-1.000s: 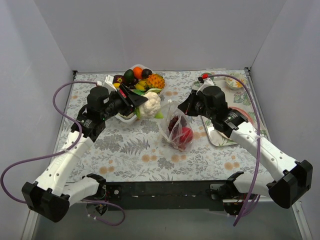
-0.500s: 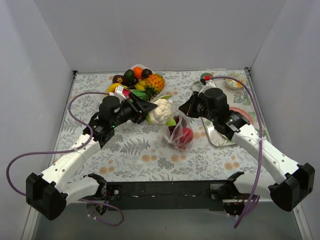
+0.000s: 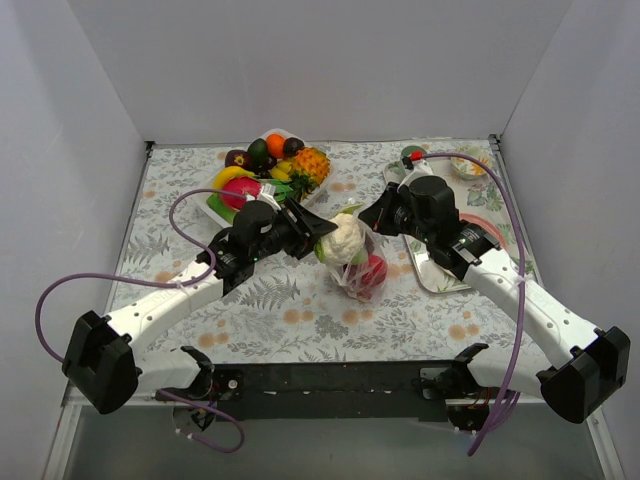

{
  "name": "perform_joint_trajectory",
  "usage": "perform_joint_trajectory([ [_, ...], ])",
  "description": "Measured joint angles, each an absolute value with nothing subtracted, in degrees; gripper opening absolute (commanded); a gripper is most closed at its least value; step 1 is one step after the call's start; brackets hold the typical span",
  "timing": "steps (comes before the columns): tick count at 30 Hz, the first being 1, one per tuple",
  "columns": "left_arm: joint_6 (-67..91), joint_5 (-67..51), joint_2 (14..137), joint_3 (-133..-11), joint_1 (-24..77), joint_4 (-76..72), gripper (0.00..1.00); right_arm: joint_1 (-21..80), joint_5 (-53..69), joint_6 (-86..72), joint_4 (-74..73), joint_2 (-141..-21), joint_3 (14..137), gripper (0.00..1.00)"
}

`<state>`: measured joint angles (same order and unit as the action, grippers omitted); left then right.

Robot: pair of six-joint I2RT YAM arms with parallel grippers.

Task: Place the food in the zip-top bag and seal the zipper
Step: Place the fake fruit in the zipper food storage bag.

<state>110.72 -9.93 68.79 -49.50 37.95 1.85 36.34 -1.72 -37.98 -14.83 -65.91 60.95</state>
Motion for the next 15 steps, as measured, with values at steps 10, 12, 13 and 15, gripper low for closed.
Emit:
perform_joint_trajectory([
  [10, 111.3, -7.1, 69.7, -49.0, 39.6, 2.7, 0.22, 36.3, -3.1, -38.4, -15.2, -65.2, 60.9, 0.01],
  [12, 111.2, -6.8, 69.7, -49.0, 40.1, 3.2, 0.22, 36.3, -3.1, -38.4, -15.3, -65.2, 60.9, 0.01],
  [13, 111.2, -6.7, 69.6, -49.0, 40.4, 3.5, 0.22, 36.3, -3.1, -38.4, -15.3, -65.2, 60.9, 0.01],
  [15, 111.1, -6.5, 69.1, -48.9, 41.0, 4.3, 0.21, 36.3, -3.1, -38.5, -15.3, -65.2, 60.9, 0.01],
])
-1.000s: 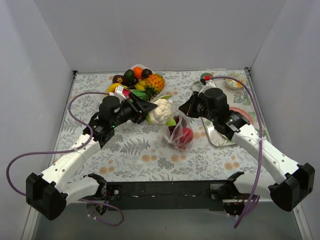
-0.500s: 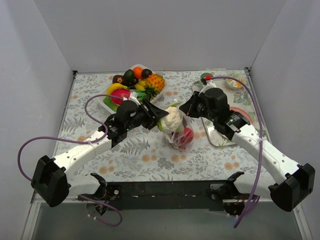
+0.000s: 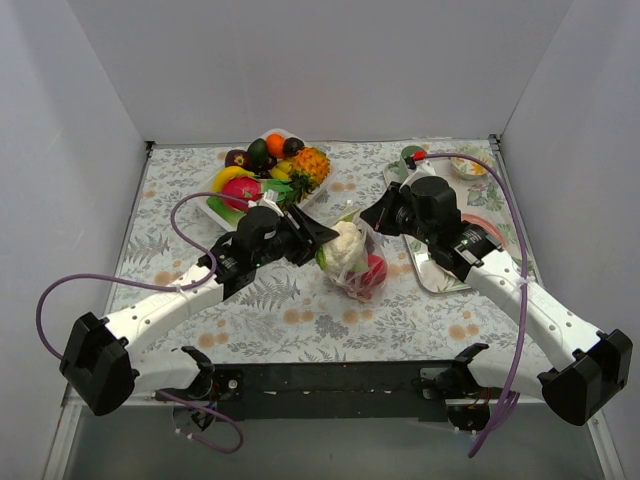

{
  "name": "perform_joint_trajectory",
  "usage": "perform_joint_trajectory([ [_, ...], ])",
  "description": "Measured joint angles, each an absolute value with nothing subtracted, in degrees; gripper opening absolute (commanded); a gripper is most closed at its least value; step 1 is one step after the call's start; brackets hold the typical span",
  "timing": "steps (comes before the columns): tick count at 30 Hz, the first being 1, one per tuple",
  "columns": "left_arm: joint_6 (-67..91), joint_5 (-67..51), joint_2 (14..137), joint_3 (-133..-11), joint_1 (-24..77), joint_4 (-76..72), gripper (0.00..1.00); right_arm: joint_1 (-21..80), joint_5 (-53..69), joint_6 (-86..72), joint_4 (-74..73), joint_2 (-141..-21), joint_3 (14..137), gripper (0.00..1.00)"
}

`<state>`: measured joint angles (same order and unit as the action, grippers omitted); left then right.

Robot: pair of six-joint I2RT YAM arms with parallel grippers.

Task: Place the food in the zip-top bag and seal the zipper
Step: Place the fake fruit in the zipper food storage bag.

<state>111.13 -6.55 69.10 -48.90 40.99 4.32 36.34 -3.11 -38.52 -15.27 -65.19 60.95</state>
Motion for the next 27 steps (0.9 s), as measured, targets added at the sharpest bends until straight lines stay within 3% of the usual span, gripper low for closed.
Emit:
perform_joint_trajectory([
  [16, 109.3, -6.4, 63.6, -47.7, 42.2, 9.9, 0.19, 36.3, -3.0, -38.8, -15.2, -65.2, 60.9, 0.01],
  [27, 107.8, -5.1, 77.6, -58.5, 42.3, 11.7, 0.21, 36.3, -2.8, -38.9, -15.2, -65.2, 60.9, 0.01],
])
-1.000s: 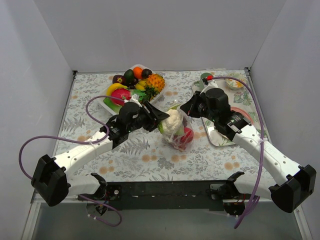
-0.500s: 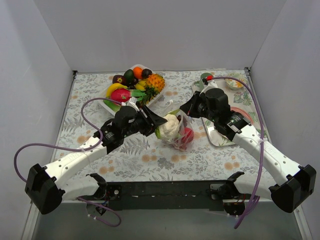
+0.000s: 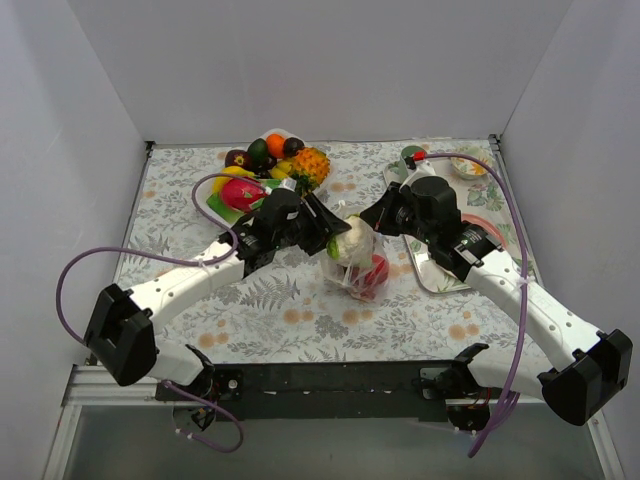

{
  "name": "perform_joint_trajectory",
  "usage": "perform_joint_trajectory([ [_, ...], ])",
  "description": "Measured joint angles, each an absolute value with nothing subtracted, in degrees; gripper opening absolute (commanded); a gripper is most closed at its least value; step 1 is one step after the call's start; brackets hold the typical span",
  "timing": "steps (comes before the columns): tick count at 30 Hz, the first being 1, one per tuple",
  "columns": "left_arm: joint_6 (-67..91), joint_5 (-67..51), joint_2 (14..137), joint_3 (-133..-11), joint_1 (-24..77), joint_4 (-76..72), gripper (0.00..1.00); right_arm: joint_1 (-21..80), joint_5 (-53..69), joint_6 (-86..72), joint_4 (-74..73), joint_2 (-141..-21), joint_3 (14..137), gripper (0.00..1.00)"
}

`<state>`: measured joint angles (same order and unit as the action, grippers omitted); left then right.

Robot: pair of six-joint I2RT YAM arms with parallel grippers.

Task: Place the food in the zip-top bag and seal the zipper
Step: Place the fake fruit in the zipper food storage bag.

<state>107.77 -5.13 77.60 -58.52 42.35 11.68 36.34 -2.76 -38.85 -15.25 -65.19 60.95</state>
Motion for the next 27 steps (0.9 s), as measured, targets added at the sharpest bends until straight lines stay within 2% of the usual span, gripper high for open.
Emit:
perform_joint_trajectory([
  [4, 107.4, -5.1, 82.4, -62.7, 42.3, 11.7, 0.28, 36.3, -2.4, -38.9, -15.3, -65.2, 60.9, 0.01],
  [8, 106.9, -5.2, 86.3, -65.4, 42.4, 12.4, 0.48, 36.4, -2.4, -38.9, -15.3, -65.2, 60.5, 0.01],
  [9, 106.7, -5.3, 87.1, -65.9, 42.5, 12.6, 0.59, 36.4, -2.4, -38.9, -15.4, -65.2, 60.4, 0.01],
  [11, 106.1, -5.4, 88.1, -66.3, 42.7, 12.7, 0.69, 36.5, -2.6, -38.8, -15.6, -65.2, 60.4, 0.01],
  [12, 105.7, -5.5, 88.3, -66.3, 42.9, 12.9, 0.78, 36.5, -2.7, -38.8, -15.7, -65.1, 60.4, 0.01],
  [16, 103.6, -6.7, 88.6, -66.5, 43.4, 13.5, 0.90, 36.6, -3.1, -38.6, -16.6, -64.7, 60.8, 0.01],
  [21, 99.2, -7.5, 88.2, -69.6, 43.5, 14.6, 0.88, 36.7, -3.9, -38.1, -18.2, -64.0, 62.2, 0.01],
  [24, 96.6, -6.7, 86.0, -70.5, 43.5, 16.3, 0.82, 36.7, -4.6, -37.7, -19.1, -63.5, 62.7, 0.01],
  [27, 94.0, -4.8, 82.5, -71.3, 43.5, 18.8, 0.66, 36.7, -5.0, -37.4, -20.0, -63.4, 63.0, 0.01],
])
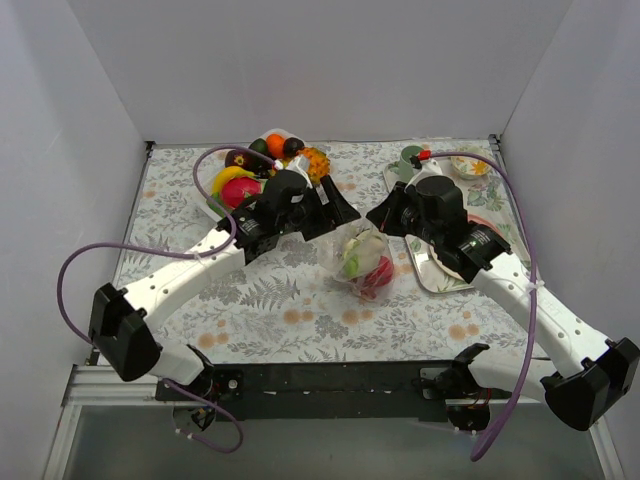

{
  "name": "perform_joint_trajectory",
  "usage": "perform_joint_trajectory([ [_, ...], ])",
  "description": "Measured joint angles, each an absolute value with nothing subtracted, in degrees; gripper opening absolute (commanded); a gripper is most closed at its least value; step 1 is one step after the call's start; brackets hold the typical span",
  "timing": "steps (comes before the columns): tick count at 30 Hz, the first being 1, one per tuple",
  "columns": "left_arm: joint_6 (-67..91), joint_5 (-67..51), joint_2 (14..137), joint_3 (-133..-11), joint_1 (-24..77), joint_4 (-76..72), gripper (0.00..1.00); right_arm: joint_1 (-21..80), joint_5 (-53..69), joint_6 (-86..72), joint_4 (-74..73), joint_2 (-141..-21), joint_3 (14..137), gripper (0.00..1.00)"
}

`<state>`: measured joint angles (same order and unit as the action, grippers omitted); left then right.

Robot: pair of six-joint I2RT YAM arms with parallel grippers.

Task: Place the food in the zip-top bag and seal the zipper
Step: Place the fake fruit in the zipper food storage bag, then adjust the zipper food storage bag at the center of the board.

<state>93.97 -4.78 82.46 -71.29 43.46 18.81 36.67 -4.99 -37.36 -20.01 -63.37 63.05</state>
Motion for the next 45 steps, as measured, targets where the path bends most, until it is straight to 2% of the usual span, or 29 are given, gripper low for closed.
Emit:
perform_joint_trajectory([
  [2, 92.0, -2.6, 80.2, -72.7, 43.5, 21.2, 0.52, 36.7, -5.0, -37.3, -20.3, -63.4, 63.1, 0.01],
  [10, 83.9, 10.3, 74.4, -74.8, 43.5, 29.7, 0.34, 36.7, -5.0, -37.3, -20.5, -63.0, 63.1, 0.01],
  [15, 82.0, 11.2, 76.1, -71.6, 43.5, 30.7, 0.35, 36.7, -5.0, -37.3, -20.6, -62.9, 63.1, 0.01],
  [20, 81.6, 10.3, 79.2, -67.7, 43.6, 30.9, 0.51, 36.7, -5.0, -37.3, -20.6, -62.9, 63.1, 0.01],
  [25, 81.9, 9.3, 79.5, -65.5, 43.6, 30.0, 0.51, 36.7, -4.8, -37.3, -20.6, -62.9, 63.1, 0.01],
  [32, 82.8, 7.8, 80.5, -63.7, 43.6, 25.7, 0.45, 36.7, -4.8, -37.3, -20.6, -62.9, 63.1, 0.01],
  [35, 83.4, 7.7, 82.2, -63.5, 43.6, 24.9, 0.38, 36.7, -4.8, -37.3, -20.6, -62.9, 63.1, 0.01],
  [38, 83.8, 7.7, 82.8, -63.3, 43.6, 24.8, 0.13, 36.7, -4.8, -37.2, -20.8, -62.5, 63.1, 0.01],
  [40, 83.8, 7.4, 82.9, -63.4, 43.6, 24.8, 0.00, 36.7, -4.8, -37.2, -21.0, -62.2, 63.1, 0.01],
  [45, 83.2, 5.4, 83.5, -68.6, 44.0, 25.7, 0.00, 36.3, -5.8, -36.4, -22.0, -62.1, 63.2, 0.01],
])
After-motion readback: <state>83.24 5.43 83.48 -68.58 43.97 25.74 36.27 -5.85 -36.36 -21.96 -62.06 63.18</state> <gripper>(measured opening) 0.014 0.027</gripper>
